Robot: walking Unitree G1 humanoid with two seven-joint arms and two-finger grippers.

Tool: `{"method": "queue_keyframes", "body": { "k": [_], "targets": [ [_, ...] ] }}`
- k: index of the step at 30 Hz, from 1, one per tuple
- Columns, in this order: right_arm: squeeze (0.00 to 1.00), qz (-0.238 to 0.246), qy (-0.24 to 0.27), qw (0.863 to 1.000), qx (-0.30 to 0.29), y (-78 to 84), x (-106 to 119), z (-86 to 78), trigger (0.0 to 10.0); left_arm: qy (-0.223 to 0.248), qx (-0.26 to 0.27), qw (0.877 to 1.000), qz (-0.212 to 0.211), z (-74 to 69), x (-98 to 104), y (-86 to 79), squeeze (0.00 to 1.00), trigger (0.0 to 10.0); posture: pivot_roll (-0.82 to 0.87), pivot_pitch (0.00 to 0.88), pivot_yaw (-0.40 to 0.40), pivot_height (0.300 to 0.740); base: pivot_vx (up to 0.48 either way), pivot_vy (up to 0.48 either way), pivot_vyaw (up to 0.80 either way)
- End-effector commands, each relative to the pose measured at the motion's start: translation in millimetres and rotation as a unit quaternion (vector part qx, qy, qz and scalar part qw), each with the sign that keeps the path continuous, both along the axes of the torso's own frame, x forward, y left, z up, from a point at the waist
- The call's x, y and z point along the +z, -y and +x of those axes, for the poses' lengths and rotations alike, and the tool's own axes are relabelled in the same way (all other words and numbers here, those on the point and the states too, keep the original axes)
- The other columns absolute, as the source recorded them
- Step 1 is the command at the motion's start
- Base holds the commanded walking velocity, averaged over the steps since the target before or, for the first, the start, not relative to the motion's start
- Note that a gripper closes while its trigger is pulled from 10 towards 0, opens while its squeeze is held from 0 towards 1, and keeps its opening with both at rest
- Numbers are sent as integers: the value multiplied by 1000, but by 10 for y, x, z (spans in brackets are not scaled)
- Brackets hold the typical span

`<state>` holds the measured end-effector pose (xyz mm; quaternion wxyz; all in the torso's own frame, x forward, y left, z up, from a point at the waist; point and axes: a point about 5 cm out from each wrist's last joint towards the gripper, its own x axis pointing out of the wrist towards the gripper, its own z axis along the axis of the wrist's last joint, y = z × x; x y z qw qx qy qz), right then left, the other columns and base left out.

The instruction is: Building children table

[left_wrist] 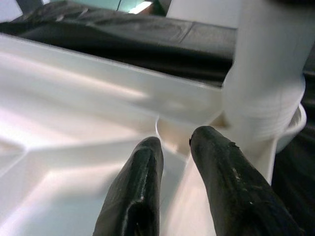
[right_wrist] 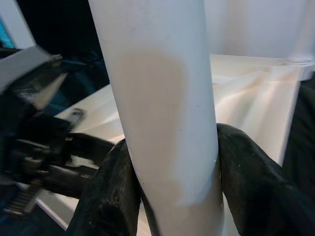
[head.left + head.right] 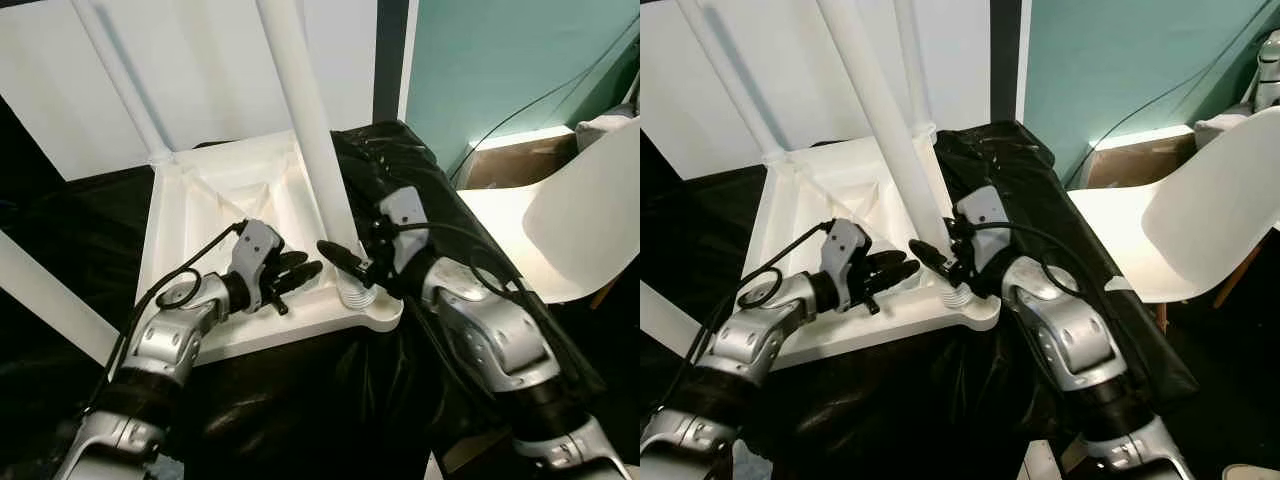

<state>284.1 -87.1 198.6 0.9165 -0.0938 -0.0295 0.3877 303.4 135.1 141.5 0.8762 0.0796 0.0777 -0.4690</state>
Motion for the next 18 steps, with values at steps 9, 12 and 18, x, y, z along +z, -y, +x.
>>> {"method": "queue_keyframes", "body": {
  "k": [9, 12, 18],
  "targets": [
    [0, -45, -30, 999, 6, 228, -136, -197, 10000, -51, -130, 990, 10, -266, -128, 78, 0, 10000, -86, 0, 68, 740, 0, 0, 0],
    [0, -51, -30, 998, 7, 214, -176, -203, 10000, -48, -124, 991, 13, -247, -143, 117, 0, 10000, -87, 0, 70, 740, 0, 0, 0],
    [0, -57, -27, 998, 31, 139, -320, -224, 10000, -41, -117, 992, 11, -228, -106, 158, 0, 10000, -76, 0, 75, 740, 0, 0, 0]
  ]
}}
